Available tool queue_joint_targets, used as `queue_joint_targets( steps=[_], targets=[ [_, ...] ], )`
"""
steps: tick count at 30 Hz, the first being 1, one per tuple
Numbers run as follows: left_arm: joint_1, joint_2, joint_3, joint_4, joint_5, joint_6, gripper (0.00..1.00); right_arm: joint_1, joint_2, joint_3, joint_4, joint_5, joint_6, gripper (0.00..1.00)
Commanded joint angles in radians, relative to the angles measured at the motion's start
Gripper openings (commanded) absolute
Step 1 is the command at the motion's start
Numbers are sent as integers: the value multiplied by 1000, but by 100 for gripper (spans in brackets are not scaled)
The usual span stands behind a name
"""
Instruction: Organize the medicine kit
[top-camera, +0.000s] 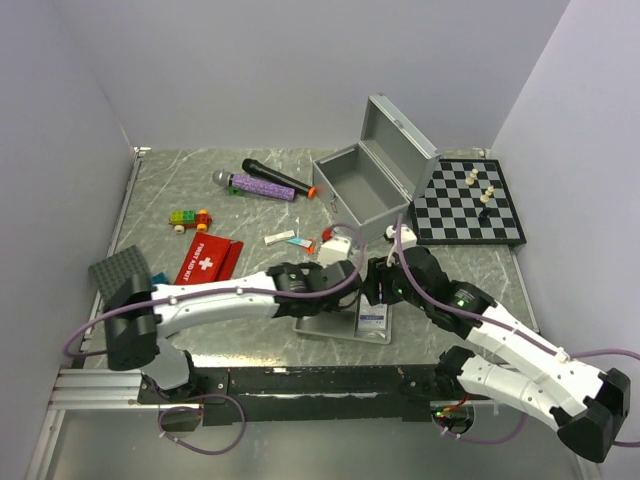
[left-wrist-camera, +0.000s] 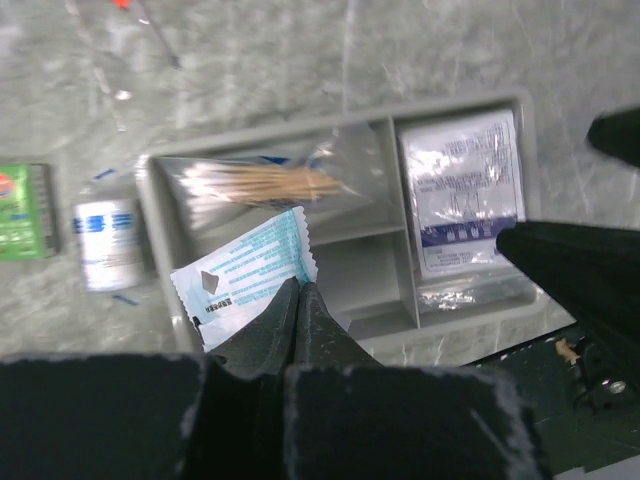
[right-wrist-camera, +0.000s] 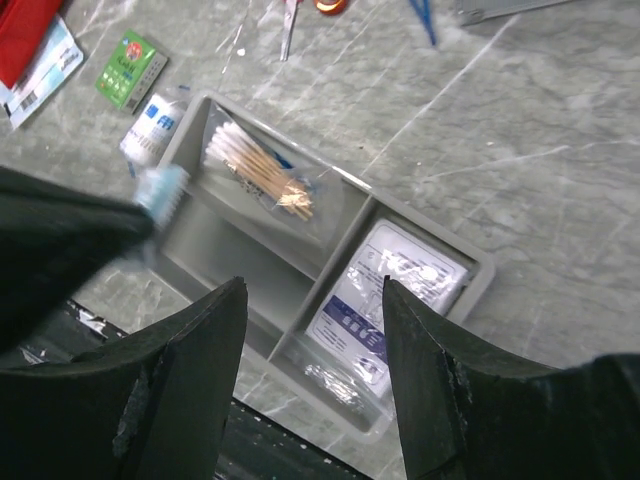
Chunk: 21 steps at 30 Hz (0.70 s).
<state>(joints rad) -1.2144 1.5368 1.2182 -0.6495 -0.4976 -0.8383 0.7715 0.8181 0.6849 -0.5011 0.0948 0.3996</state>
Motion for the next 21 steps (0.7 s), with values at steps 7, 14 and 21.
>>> queue_joint_targets(
  steps=[7, 14, 21],
  targets=[
    [-63, 147, 70, 39, 25, 108, 1, -3, -91, 5, -63, 71, 21, 64],
    [-96, 135, 3, 80, 37, 131, 1, -6, -108, -18, -67, 85, 25, 64],
    [-114, 157, -17, 77, 34, 130, 4, -5, -109, -15, -70, 82, 28, 65]
  ],
)
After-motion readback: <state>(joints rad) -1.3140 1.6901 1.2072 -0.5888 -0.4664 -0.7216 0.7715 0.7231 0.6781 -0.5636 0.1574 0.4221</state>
